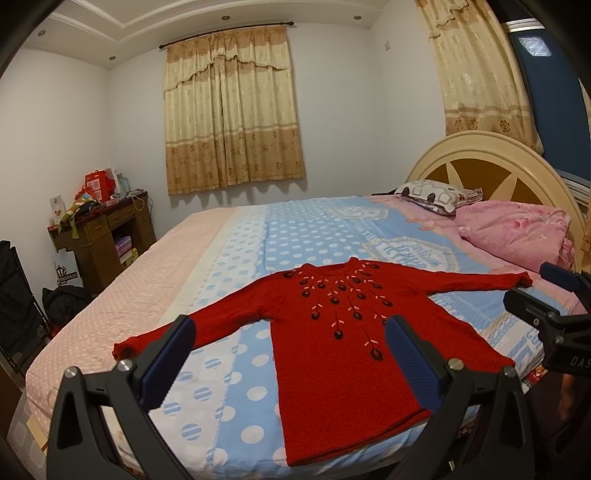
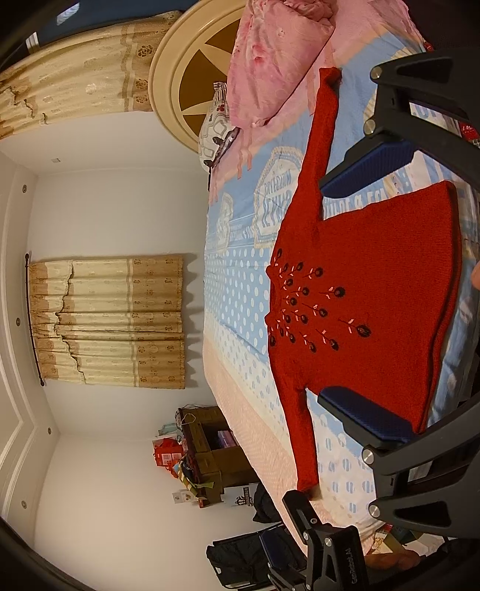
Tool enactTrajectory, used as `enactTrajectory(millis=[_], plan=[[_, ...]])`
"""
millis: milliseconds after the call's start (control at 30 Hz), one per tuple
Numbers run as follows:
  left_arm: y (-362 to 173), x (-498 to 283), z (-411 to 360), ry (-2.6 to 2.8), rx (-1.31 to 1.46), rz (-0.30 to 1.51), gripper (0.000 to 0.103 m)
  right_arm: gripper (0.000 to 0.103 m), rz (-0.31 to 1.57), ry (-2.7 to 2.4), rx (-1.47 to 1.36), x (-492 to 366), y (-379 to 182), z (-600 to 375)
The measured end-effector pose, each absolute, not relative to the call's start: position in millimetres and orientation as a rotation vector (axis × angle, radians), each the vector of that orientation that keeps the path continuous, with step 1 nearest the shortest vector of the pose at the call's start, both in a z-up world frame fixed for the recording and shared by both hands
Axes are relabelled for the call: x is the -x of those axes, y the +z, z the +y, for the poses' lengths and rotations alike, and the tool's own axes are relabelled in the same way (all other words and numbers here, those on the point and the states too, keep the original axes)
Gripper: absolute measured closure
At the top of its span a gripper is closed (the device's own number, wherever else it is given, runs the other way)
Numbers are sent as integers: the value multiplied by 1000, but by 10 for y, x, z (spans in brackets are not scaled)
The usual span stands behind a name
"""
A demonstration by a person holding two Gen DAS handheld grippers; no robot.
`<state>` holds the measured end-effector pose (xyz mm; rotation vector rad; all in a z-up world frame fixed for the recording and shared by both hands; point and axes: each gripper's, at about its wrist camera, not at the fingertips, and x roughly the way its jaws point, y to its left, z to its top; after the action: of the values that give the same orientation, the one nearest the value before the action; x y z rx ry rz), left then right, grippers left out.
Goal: Fold small clothes
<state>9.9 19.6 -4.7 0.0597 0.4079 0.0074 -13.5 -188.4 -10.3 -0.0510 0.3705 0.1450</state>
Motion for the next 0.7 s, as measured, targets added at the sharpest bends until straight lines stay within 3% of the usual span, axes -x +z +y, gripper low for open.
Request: enactTrajectory(millis=[700], plan=[[-48,-97,191,9,-60,407,0,1,383,149,52,97,-123,-1873]])
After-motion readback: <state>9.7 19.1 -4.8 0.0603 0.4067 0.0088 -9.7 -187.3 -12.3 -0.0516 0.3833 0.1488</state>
